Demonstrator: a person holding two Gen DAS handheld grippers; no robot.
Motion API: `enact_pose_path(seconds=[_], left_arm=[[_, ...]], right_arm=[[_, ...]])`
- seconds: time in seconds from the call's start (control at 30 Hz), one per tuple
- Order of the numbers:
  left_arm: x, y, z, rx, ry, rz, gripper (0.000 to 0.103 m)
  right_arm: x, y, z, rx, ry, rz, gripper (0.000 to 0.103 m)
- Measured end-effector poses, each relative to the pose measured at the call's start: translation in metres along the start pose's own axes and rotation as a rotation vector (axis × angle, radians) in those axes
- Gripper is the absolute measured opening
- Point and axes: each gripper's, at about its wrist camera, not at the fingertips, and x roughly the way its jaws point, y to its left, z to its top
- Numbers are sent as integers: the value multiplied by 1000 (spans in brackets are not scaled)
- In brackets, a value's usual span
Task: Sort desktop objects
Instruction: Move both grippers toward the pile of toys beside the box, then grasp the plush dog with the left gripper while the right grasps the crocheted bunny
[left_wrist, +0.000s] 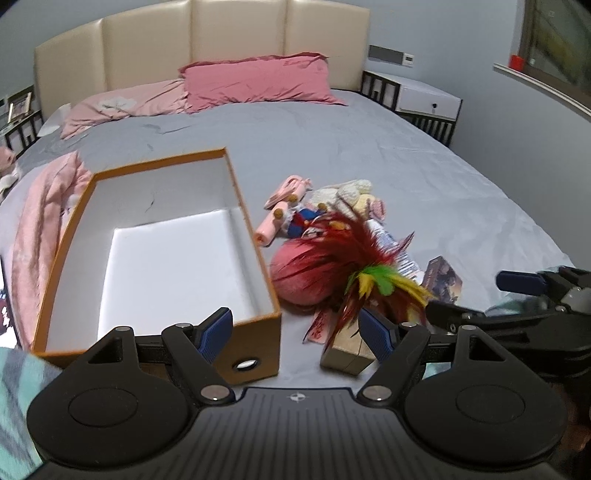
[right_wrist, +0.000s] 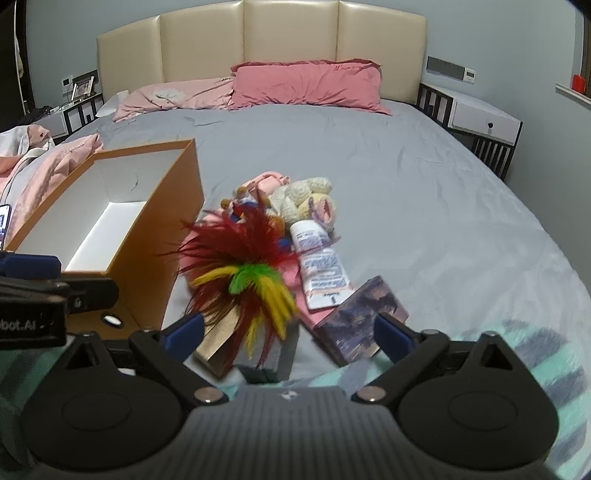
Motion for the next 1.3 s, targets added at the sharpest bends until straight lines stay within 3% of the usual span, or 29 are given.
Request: enact_pose_path(seconds=[0.17,0.3,0.43,0.6,0.87,1.0,1.3], left_arm=[[6,-4,13,31,-5,-34,79],[16,-7,23,61,6,-56,70],[29,-7,37,62,22,-87,69],[52,-6,61,63,43,-126,69],[119,5,111,-66,166,-171,69],[166,15,129,-179,310,-155,69],[229,16,139,-211,474,-133,69]], right_arm=[[6,-9,12,-1,6,16,73],[12,-13,19,-12,17,36,57],[25,-20,28,-16,37,28,49],[47,-36,49,3,59,38,48],[100,-52,97,1,71,64,48],[135,-52,118,-64,92,110,48],[198,-42,126,-376,182,256,46]])
